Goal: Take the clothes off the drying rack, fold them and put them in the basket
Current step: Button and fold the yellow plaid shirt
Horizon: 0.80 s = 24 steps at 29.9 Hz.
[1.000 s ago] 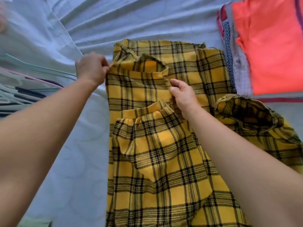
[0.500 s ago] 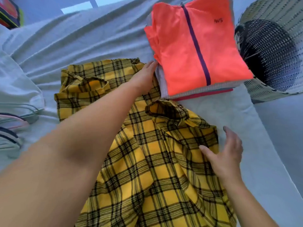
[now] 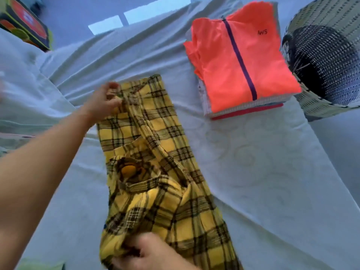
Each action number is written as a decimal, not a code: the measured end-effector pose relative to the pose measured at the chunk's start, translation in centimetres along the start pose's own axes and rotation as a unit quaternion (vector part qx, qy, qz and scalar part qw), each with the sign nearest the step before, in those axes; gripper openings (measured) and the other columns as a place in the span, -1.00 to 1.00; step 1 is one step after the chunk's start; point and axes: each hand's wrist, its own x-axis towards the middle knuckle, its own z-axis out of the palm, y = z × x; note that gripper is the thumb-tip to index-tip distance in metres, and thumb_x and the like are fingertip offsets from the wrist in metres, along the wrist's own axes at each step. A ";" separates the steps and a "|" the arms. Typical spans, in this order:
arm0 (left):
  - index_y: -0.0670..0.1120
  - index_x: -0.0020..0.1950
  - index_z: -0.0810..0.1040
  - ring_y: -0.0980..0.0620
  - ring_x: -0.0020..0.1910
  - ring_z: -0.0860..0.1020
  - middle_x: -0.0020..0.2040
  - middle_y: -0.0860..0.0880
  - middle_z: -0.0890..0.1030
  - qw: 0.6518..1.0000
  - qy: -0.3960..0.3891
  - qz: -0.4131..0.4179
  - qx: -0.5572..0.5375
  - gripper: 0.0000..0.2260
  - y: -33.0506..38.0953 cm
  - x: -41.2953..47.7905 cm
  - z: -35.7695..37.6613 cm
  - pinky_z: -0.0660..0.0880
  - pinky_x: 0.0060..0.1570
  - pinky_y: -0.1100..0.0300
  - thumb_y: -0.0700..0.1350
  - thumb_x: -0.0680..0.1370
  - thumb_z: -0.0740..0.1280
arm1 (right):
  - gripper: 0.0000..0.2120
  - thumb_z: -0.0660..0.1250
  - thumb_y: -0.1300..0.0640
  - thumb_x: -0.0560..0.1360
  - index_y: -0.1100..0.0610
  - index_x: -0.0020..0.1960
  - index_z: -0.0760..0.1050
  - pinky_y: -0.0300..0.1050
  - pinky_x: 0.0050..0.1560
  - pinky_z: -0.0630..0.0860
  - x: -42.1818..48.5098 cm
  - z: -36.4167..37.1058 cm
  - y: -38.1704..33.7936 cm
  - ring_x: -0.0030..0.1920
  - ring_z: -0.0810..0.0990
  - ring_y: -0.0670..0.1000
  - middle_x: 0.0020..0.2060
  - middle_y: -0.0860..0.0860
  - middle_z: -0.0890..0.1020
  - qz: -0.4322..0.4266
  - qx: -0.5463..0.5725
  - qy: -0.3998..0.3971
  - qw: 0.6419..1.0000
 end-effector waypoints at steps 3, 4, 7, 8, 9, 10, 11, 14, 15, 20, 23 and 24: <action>-0.19 0.28 0.38 -0.14 -0.01 0.49 0.17 -0.23 0.49 0.992 0.072 -0.096 -0.030 -0.69 -6.2 -4.6 -1.5 0.47 -0.04 0.06 -0.30 0.54 0.22 | -0.56 0.29 -0.05 0.50 -0.10 0.35 0.34 -0.24 0.37 0.20 3.0 4.9 2.2 0.35 0.32 -0.14 0.36 -0.11 0.39 0.089 -0.063 -0.008 0.994; -0.19 0.23 0.40 -0.15 0.03 0.49 0.19 -0.25 0.49 0.986 0.071 -0.137 -0.060 -0.75 -8.5 -6.7 -1.3 0.45 -0.01 0.01 -0.26 0.55 0.23 | -0.60 0.27 -0.03 0.51 -0.08 0.34 0.36 -0.22 0.32 0.30 3.2 5.8 2.9 0.29 0.40 -0.10 0.30 -0.08 0.44 0.104 -0.086 0.003 0.991; -0.17 0.20 0.38 -0.15 0.11 0.47 0.17 -0.22 0.47 0.965 0.023 -0.244 -0.089 -0.65 -13.3 -14.9 0.6 0.43 0.11 -0.07 -0.04 0.51 0.35 | -0.76 0.21 0.06 0.56 -0.01 0.21 0.46 -0.20 0.19 0.45 2.3 6.1 4.8 0.11 0.51 -0.13 0.10 -0.08 0.55 0.112 -0.077 0.124 0.983; -0.16 0.26 0.35 -0.13 0.14 0.46 0.19 -0.17 0.45 0.962 -0.001 -0.258 -0.087 -0.49 -14.0 -17.7 1.6 0.42 0.17 -0.08 0.05 0.44 0.42 | -0.81 0.20 0.08 0.57 -0.03 0.16 0.47 -0.25 0.12 0.49 1.5 5.4 5.2 0.06 0.53 -0.16 0.03 -0.12 0.57 0.107 -0.065 0.175 0.977; -0.14 0.31 0.31 -0.10 0.18 0.43 0.21 -0.12 0.41 0.960 -0.023 -0.265 -0.084 -0.31 -14.4 -20.2 2.5 0.40 0.23 -0.08 0.14 0.33 0.49 | -0.84 0.19 0.10 0.57 -0.06 0.11 0.47 -0.31 0.04 0.49 0.7 4.4 5.6 0.03 0.53 -0.20 0.00 -0.15 0.56 0.097 -0.069 0.228 0.966; -0.12 0.36 0.26 -0.09 0.22 0.41 0.23 -0.10 0.38 0.961 -0.039 -0.260 -0.087 -0.17 -14.9 -22.3 3.6 0.37 0.28 -0.06 0.18 0.24 0.52 | -0.84 0.19 0.11 0.58 -0.07 0.09 0.47 -0.36 -0.03 0.47 -0.2 3.2 6.0 0.02 0.52 -0.22 -0.01 -0.18 0.55 0.087 -0.080 0.283 0.952; -0.11 0.39 0.22 -0.09 0.26 0.39 0.27 -0.11 0.37 0.960 -0.042 -0.259 -0.091 -0.11 -15.1 -23.9 4.6 0.34 0.30 -0.04 0.15 0.21 0.55 | -0.84 0.20 0.13 0.57 -0.07 0.08 0.48 -0.39 -0.08 0.43 -1.0 1.9 6.4 0.03 0.50 -0.24 -0.01 -0.18 0.54 0.076 -0.090 0.335 0.935; -0.21 0.32 0.31 -0.15 0.18 0.48 0.23 -0.19 0.49 0.951 0.029 -0.296 -0.088 -0.39 -15.9 -25.6 6.0 0.40 0.05 0.10 -0.07 0.38 0.51 | -0.84 0.21 0.16 0.57 -0.06 0.03 0.50 -0.37 -0.06 0.40 -3.1 -1.0 8.7 0.05 0.50 -0.16 0.00 -0.13 0.55 0.099 -0.100 0.401 0.905; -0.23 0.23 0.40 -0.16 0.05 0.53 0.14 -0.21 0.55 0.947 0.044 -0.307 -0.089 -0.52 -16.1 -25.5 5.6 0.42 -0.11 0.16 -0.12 0.40 0.48 | -0.83 0.21 0.18 0.57 -0.07 0.01 0.51 -0.31 -0.02 0.44 -3.7 -1.3 9.4 0.05 0.52 -0.12 0.00 -0.13 0.56 0.115 -0.093 0.396 0.906; -0.16 -0.05 0.47 -0.04 -0.19 0.52 -0.16 -0.16 0.53 0.923 0.162 -0.264 -0.227 -0.78 -20.6 -26.9 -1.1 0.45 -0.39 0.36 -0.45 0.44 0.29 | -0.77 0.20 0.14 0.58 -0.15 0.13 0.44 -0.28 -0.07 0.44 -6.6 1.2 12.9 0.05 0.55 -0.09 0.06 -0.13 0.56 0.205 -0.114 0.276 0.932; -0.13 -0.09 0.44 0.13 -0.32 0.53 -0.19 -0.18 0.51 0.932 0.146 -0.266 -0.197 -0.73 -23.2 -30.7 -3.6 0.42 -0.40 0.47 -0.49 0.42 0.30 | -0.72 0.17 0.15 0.58 -0.22 0.17 0.36 -0.24 -0.26 0.38 -7.6 2.7 14.1 -0.17 0.55 -0.03 -0.11 -0.09 0.61 0.252 -0.139 0.239 0.927; -0.19 -0.01 0.45 0.07 -0.31 0.50 -0.13 -0.23 0.51 0.933 0.117 -0.297 -0.169 -0.75 -24.1 -32.1 -3.0 0.42 -0.39 0.45 -0.45 0.42 0.35 | -0.71 0.17 0.15 0.58 -0.20 0.18 0.36 -0.21 -0.32 0.36 -7.7 2.9 14.4 -0.26 0.51 -0.02 -0.17 -0.08 0.62 0.256 -0.144 0.245 0.924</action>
